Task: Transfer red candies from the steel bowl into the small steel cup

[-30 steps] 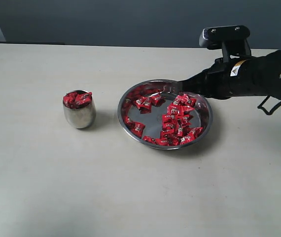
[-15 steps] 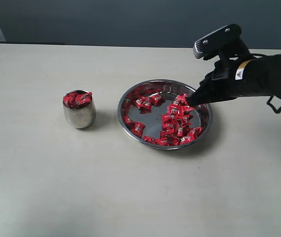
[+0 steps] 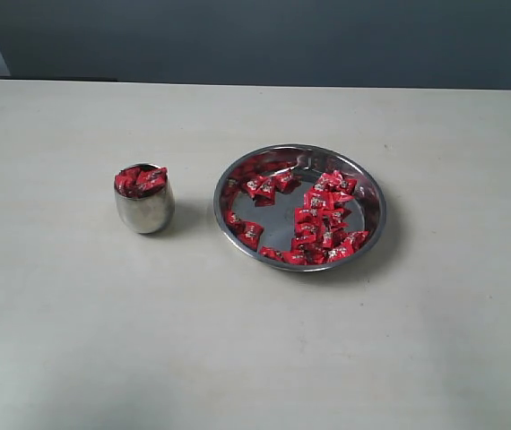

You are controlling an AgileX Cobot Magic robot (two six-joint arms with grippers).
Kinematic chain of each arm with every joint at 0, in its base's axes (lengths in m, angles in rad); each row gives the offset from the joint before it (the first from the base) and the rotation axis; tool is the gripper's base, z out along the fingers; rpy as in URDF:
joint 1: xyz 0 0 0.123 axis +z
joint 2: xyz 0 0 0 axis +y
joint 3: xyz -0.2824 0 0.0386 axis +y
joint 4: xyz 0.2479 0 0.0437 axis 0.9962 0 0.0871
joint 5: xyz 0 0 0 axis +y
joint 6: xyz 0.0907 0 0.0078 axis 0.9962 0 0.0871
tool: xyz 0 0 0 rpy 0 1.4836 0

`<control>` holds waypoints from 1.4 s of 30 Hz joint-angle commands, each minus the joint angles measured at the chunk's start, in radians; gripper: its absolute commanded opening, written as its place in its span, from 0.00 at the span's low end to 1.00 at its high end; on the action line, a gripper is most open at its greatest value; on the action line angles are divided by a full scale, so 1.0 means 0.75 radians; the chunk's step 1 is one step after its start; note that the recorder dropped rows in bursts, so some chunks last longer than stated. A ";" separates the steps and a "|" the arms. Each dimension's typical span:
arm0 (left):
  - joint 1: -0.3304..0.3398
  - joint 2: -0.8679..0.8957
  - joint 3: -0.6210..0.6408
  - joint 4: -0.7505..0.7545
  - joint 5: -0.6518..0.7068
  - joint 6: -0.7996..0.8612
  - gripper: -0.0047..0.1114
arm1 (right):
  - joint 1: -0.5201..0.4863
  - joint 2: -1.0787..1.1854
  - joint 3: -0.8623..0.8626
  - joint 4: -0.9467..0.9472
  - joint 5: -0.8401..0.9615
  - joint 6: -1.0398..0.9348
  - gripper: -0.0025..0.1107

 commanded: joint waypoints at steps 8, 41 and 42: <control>-0.014 -0.006 -0.001 -0.001 -0.009 -0.007 0.04 | -0.359 -0.561 0.298 0.222 0.250 -0.050 0.02; -0.014 -0.006 -0.001 -0.001 -0.009 -0.007 0.04 | -0.452 -0.652 0.303 -0.022 0.320 0.151 0.02; -0.014 -0.006 -0.001 -0.001 -0.009 -0.007 0.04 | -0.452 -0.652 0.303 -0.019 0.320 0.151 0.02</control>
